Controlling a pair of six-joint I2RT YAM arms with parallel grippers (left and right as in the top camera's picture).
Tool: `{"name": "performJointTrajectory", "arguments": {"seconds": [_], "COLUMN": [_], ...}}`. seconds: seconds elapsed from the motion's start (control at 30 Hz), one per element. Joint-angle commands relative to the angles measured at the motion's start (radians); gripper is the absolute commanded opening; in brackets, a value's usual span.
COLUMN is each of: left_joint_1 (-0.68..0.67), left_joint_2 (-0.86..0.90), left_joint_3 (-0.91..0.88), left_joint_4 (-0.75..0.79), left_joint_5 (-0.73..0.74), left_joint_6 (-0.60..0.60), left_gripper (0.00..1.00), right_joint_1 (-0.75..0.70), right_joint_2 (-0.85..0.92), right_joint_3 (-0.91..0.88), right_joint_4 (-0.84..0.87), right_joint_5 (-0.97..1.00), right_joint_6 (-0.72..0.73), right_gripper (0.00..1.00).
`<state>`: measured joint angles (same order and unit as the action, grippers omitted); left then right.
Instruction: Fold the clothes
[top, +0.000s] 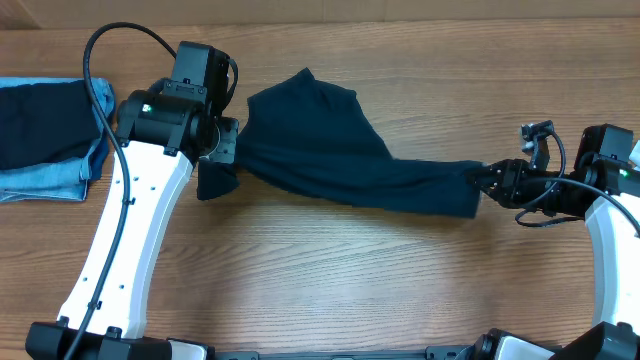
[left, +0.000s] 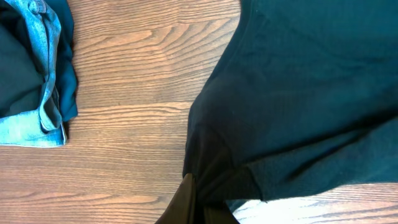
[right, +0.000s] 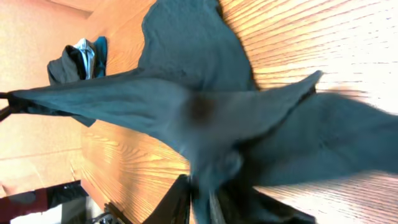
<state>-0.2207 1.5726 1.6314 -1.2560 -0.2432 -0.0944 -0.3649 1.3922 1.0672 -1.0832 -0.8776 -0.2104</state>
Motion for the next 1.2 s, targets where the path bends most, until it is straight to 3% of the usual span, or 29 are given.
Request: {"name": "performJointTrajectory", "arguments": {"seconds": [0.0,0.07,0.13,0.2,0.23,0.3,0.37,0.6,1.17], "left_joint_1": [0.005,0.005,0.005,0.005,0.005,0.005,0.005,0.005,0.005], "left_joint_2": [-0.004,-0.004,-0.004,-0.004,-0.004,-0.004,-0.004,-0.004,-0.004], "left_joint_3": [0.027,0.027,0.027,0.027,0.027,0.027,0.027,0.027,0.027], "left_joint_4": [0.007,0.007,0.007,0.007,0.007,0.006,0.007,0.009,0.008], "left_joint_5": [-0.003,-0.003,-0.003,-0.003,-0.003,-0.003,-0.003,-0.003,0.001], "left_joint_6": [0.021,0.021,0.02,0.02,0.02,0.021,0.02,0.02,0.02], "left_gripper": [0.04,0.04,0.04,0.04,0.04,0.04,0.04,0.04,0.04], "right_joint_1": [-0.001,-0.001,-0.001,-0.001,-0.001,-0.001,-0.001,-0.001,0.057], "right_joint_2": [-0.012,-0.012,-0.012,-0.012,-0.012,-0.011,-0.005,0.035,0.174], "right_joint_3": [0.034,0.034,0.034,0.034,0.034,0.034,0.032,-0.08,-0.181], "right_joint_4": [-0.013,-0.021,-0.024,-0.024,-0.024,-0.035,-0.05,0.013,0.201], "right_joint_5": [-0.005,-0.005,-0.005,0.002,0.016,0.076,0.16,0.208,0.241], "right_joint_6": [0.008,0.008,0.008,0.008,0.009,0.01,0.047,0.154,0.259], "right_gripper": [0.17,0.16,0.04,0.04,0.05,0.2,0.29,0.47,0.45]}}
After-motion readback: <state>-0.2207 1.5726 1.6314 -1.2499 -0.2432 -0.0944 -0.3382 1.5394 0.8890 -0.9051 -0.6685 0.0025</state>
